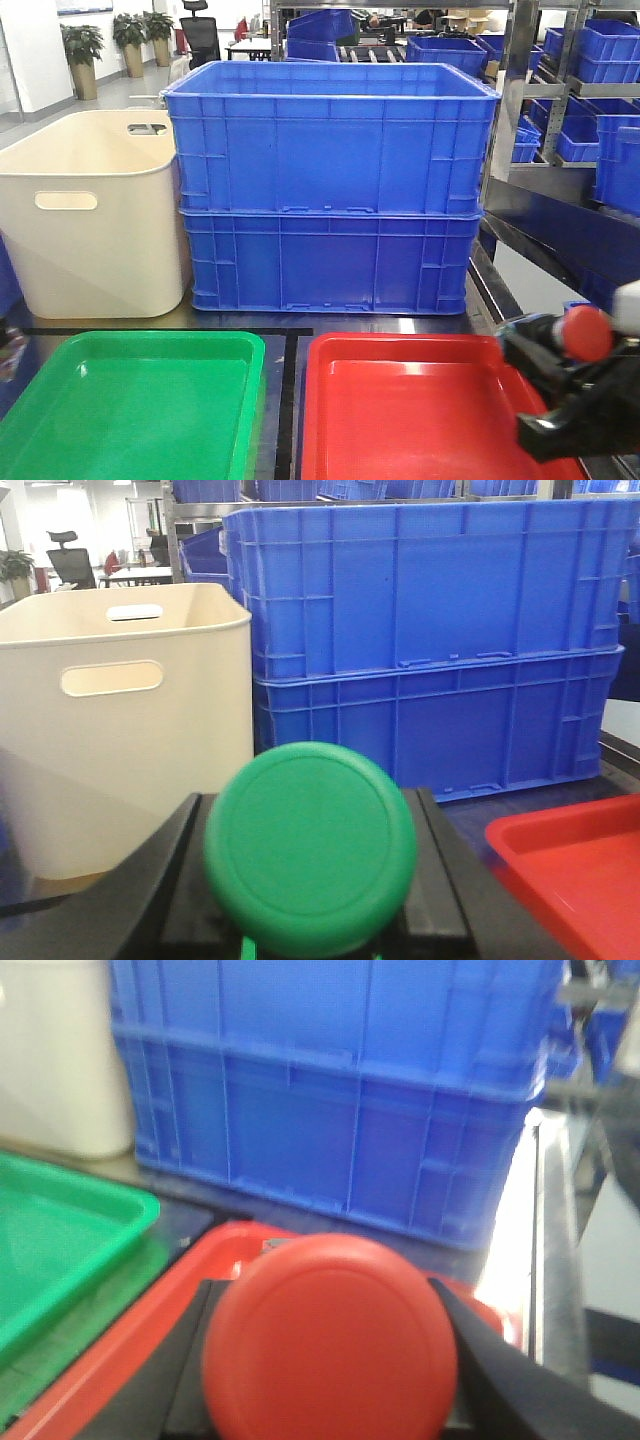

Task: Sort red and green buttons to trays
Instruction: 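Lower left gripper over green tray and right gripper over red tray, then open both grippers to release the buttons into the trays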

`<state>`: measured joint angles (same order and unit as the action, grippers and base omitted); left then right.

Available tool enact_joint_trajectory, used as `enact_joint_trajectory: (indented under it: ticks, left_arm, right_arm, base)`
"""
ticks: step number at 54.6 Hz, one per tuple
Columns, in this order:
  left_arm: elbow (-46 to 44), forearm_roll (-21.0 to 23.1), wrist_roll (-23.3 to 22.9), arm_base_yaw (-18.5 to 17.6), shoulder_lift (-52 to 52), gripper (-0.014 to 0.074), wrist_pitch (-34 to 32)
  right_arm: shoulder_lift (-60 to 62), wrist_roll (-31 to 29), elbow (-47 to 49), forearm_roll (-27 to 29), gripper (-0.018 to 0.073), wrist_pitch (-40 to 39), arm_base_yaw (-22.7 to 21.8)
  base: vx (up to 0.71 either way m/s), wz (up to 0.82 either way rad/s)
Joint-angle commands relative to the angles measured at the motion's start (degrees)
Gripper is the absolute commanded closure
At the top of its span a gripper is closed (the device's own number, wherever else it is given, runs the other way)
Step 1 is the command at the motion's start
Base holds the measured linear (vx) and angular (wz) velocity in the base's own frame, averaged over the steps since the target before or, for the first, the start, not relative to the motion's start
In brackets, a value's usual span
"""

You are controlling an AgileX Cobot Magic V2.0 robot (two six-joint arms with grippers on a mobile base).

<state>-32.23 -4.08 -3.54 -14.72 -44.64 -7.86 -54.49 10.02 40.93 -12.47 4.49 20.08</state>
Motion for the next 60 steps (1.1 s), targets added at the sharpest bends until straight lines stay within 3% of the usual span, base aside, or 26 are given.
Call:
enact_joint_trajectory:
  ticks: [1,6,16,26,36,50,60]
  left_arm:
    - [-2.02,-0.01,-0.42,-0.43,-6.16,0.0602,-10.1]
    - [-2.02,-0.01,-1.55,-0.43,-13.56,0.0602,-14.08]
    - [-2.02,-0.01,-1.55,-0.43,-23.85,0.0596,-21.69]
    - [-2.02,-0.06,-1.55,-0.43,-28.69,0.0538,-21.88]
    - [-2.02,-0.06,-1.55,-0.43,-31.6,0.0371,-21.88]
    - [-2.02,-0.06,-1.55,-0.43,-32.61,0.0057,-21.88]
    - [-2.02,-0.06,-1.55,-0.43,-32.61,-0.0033,-21.88]
  right_arm:
    - [-3.46,0.0,1.85,0.01,0.0568,-10.82,-0.07]
    - [-7.99,0.12,1.85,0.01,0.0568,-14.69,-0.07]
    - [-15.09,2.0,1.85,0.01,0.0561,-14.56,-0.07]
    - [-19.9,3.09,1.85,0.01,0.0517,-15.84,-0.07]
    - [-23.99,3.09,1.85,0.01,0.0365,-15.84,-0.07]
    - [-25.05,3.09,1.85,0.01,0.0045,-15.84,-0.07]
    - [-25.05,3.5,1.85,0.07,-0.0057,-15.78,-0.07]
  base:
    - [0.0,0.0]
    - [0.0,0.0]
    - [0.0,0.0]
    - [0.0,0.0]
    - [0.0,0.0]
    - [0.0,0.0]
    - [0.0,0.0]
